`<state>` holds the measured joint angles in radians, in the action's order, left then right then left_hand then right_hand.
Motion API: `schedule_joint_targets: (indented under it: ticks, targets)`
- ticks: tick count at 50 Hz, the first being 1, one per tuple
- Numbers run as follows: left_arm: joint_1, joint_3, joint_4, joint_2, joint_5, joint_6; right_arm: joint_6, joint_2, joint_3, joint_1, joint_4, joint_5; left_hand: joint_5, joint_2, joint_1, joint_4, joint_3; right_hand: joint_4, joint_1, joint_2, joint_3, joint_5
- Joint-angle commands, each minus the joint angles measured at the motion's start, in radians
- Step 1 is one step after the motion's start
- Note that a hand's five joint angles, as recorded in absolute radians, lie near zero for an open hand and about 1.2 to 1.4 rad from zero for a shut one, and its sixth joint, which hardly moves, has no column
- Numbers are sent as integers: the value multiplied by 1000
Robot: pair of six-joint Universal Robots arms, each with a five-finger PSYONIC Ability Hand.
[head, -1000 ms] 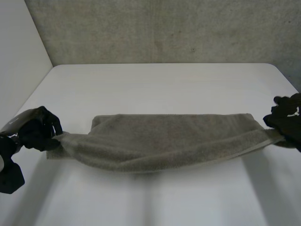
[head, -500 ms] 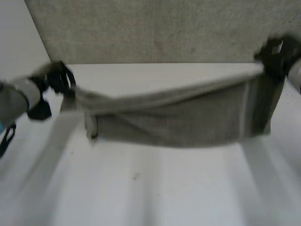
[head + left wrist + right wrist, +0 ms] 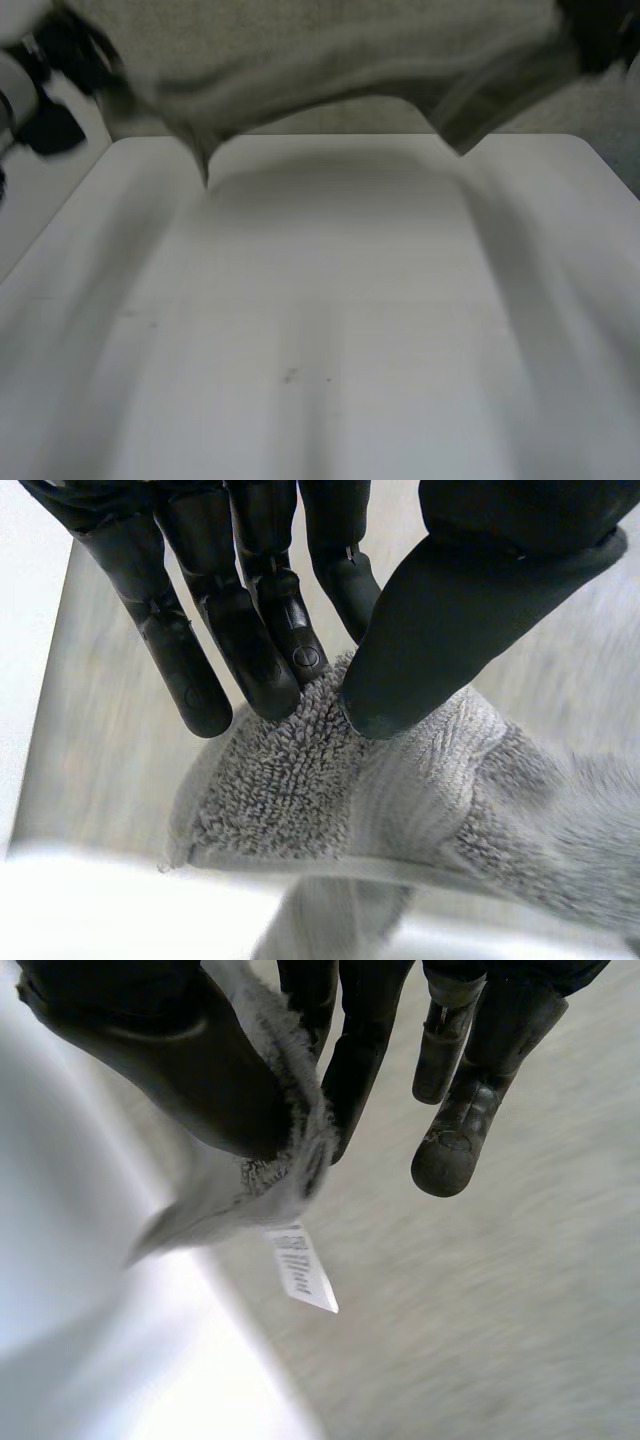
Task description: Fold the towel.
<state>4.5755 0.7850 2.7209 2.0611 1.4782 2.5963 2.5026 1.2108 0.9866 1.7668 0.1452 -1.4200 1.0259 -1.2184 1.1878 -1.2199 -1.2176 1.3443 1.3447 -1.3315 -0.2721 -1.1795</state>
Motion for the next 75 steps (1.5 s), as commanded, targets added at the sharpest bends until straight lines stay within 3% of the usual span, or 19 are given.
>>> schedule_joint_targets:
  ticks: [1,9,15,17,18,20,21,23,35,37,39,40,42,45,57,62,64,66,75]
  targets:
    - [3,411,90,20,-9,125,-241,-14,418,-4,2,35,196,-178,208,-176,-179,52,52,-65,-1124,-42]
    - [5,672,279,40,-4,263,-304,-39,653,-10,-130,39,196,-178,208,-176,-179,52,52,-65,-1124,-42]
    - [3,741,344,21,-4,275,-301,-24,708,-10,-176,47,170,-152,182,-150,-153,52,52,-65,-1124,-42]
    - [3,767,381,-7,-3,280,-294,-8,730,-9,-191,52,-327,345,-314,346,344,52,52,-65,-1124,-42]
    - [3,767,381,-7,-3,280,-294,-8,730,-9,-191,52,-329,347,-317,349,346,52,52,-65,-1124,-42]
    - [0,799,416,-38,-9,288,-277,4,744,-9,-208,52,-718,736,-705,737,735,52,52,-65,-1124,-42]
    - [0,800,416,-38,-9,288,-277,4,744,-9,-208,52,-720,738,-707,739,737,52,52,-65,-1124,-42]
    - [-9,830,453,-68,-12,336,-242,16,751,-12,-220,53,-972,990,-959,991,989,52,52,-65,-1124,-42]
    - [-43,991,573,-226,-39,628,-140,70,756,-66,-225,78,-966,984,-954,986,984,52,52,-65,-1124,-42]
    - [-49,1031,606,-254,-73,674,-139,72,756,-75,-225,82,-914,932,-901,933,931,52,52,-65,-1124,-42]
    - [-49,1124,666,-315,-188,795,-139,73,756,-83,-225,84,-800,818,-787,819,817,52,52,-65,-1124,-42]
    - [-49,1125,666,-315,-188,795,-137,73,756,-90,-225,85,-799,817,-786,818,816,52,52,-65,-1124,-42]
    - [-33,1198,680,-351,-287,899,-137,73,756,-96,-225,85,-697,715,-684,716,714,52,52,-65,-1124,-42]
    - [-17,1240,678,-360,-347,981,-137,73,758,-101,-225,85,-541,559,-529,561,559,52,52,-65,-1124,-42]
    - [89,1283,654,-348,-363,1038,-137,72,764,-101,-226,87,-145,163,-132,164,162,52,52,-65,-1124,-42]
    - [95,1283,654,-340,-366,1038,-137,72,768,-101,-237,87,-194,212,-182,214,211,52,52,-65,-1124,-42]
    - [95,1280,657,-319,-368,1039,-137,72,768,-101,-242,87,-399,417,-386,418,416,52,52,-65,-1124,-42]
    - [95,1275,658,-300,-368,1039,-137,72,770,-101,-246,87,-464,482,-451,483,481,52,52,-65,-1124,-42]
    - [86,1229,663,-191,-354,1068,-137,72,777,-98,-248,87,-523,541,-510,542,540,52,52,-65,-1124,-42]
